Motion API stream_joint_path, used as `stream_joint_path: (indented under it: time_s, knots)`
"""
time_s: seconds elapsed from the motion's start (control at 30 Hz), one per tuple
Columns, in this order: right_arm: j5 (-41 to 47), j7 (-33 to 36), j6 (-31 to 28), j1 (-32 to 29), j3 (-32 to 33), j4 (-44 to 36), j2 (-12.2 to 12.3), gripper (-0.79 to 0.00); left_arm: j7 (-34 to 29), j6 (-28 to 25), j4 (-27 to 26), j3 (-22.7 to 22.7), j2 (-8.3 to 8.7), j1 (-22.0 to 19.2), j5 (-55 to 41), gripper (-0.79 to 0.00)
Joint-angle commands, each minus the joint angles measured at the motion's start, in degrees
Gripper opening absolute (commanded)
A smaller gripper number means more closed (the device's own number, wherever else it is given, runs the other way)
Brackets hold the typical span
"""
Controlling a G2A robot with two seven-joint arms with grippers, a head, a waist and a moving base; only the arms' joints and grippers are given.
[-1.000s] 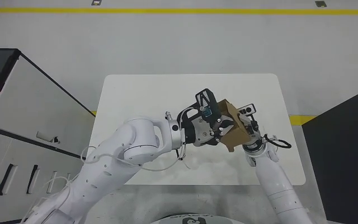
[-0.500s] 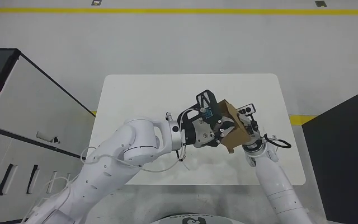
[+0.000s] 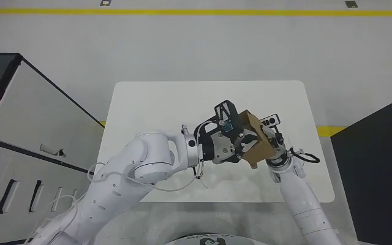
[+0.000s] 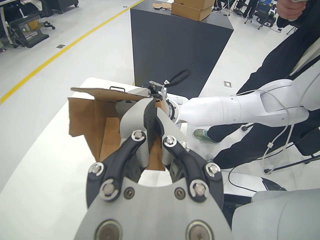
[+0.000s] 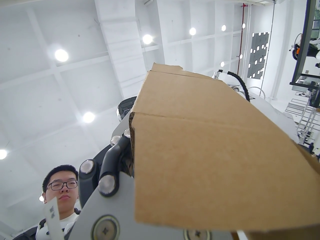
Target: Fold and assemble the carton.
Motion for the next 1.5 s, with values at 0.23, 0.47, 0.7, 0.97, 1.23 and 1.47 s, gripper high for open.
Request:
stream_joint_path:
  time_s: [0.23,0.47,0.7,0.97,1.23,1.47]
  knots:
    - [1.0,1.2,1.0,-0.5,0.4,-0.2,0.0,-0.785,0.9,1.1,-1.1,-2.5,0.18,0.5,-0.3,-0.785]
    - [3.2,2.7,2.4,-0.9,0.9,0.0,-0.1,-0.785,0.9,0.6,-2.9,-5.2,0.60,1.5,-0.5,-0.785]
    - [6.5,5.5,6.6,-0.7,1.0,0.8,-0.2,-0.785,2.0,0.6,-3.7,-8.1,1.09,3.2,2.4,-0.785]
    - [6.4,5.5,8.4,-0.9,0.8,-0.1,0.0,-0.785,0.9,1.4,-3.7,-9.1,1.38,4.6,3.4,-0.785]
    - [6.1,3.6,9.7,-1.6,0.5,-1.7,0.0,-0.785,1.7,2.4,-3.6,-9.2,1.35,4.2,7.1,-0.785]
    - [6.3,3.6,11.0,-1.9,0.6,-2.0,0.0,-0.785,4.1,3.9,-3.1,-8.0,0.77,1.2,10.4,-0.785]
